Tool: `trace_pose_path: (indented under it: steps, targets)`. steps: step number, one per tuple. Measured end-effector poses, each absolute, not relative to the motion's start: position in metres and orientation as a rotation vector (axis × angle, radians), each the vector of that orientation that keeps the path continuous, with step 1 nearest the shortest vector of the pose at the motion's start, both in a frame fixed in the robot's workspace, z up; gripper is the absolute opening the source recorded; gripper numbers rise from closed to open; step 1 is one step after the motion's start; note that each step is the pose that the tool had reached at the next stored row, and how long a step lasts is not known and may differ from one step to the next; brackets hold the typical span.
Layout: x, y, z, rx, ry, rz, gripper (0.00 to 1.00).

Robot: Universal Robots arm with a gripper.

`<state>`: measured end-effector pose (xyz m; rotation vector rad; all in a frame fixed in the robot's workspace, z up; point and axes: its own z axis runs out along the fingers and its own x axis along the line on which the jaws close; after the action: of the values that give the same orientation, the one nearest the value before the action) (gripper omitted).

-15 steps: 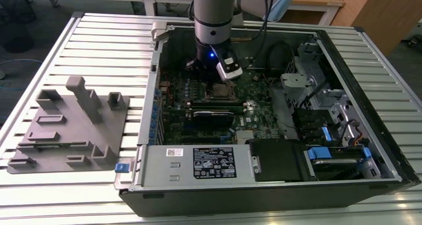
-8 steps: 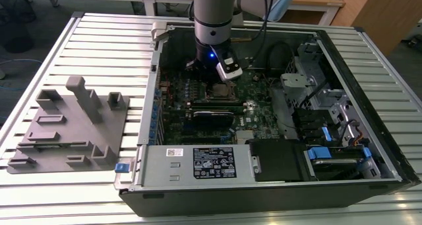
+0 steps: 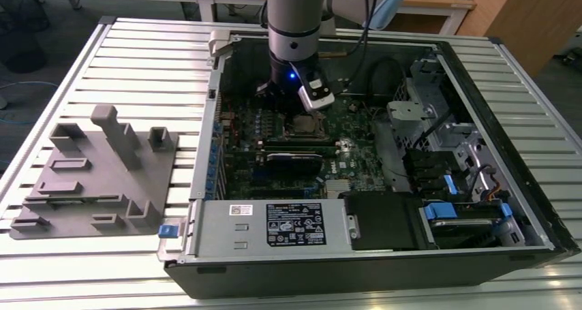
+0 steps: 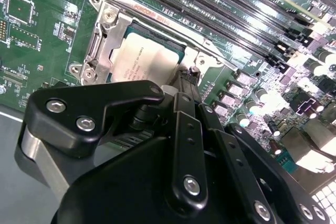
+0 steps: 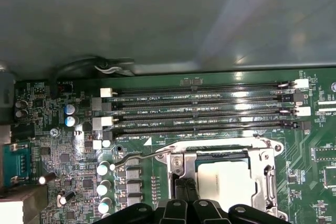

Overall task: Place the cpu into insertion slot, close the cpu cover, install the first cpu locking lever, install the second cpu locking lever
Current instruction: 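Close the cpu cover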

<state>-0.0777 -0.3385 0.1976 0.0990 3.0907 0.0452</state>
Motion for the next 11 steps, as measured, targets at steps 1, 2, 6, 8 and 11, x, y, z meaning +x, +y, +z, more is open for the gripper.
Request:
trace_pose_path:
  steps: [1, 2, 6, 8, 11]
  targets:
    - [-0.078, -0.338, 0.198, 0.099, 3.090, 0.046, 0.10]
    - [-0.077, -0.338, 0.199, 0.099, 3.090, 0.046, 0.10]
    - [-0.078, -0.339, 0.204, 0.099, 3.091, 0.044, 0.10]
    - [-0.078, -0.339, 0.207, 0.099, 3.091, 0.044, 0.10]
    - [-0.078, -0.339, 0.214, 0.099, 3.091, 0.044, 0.10]
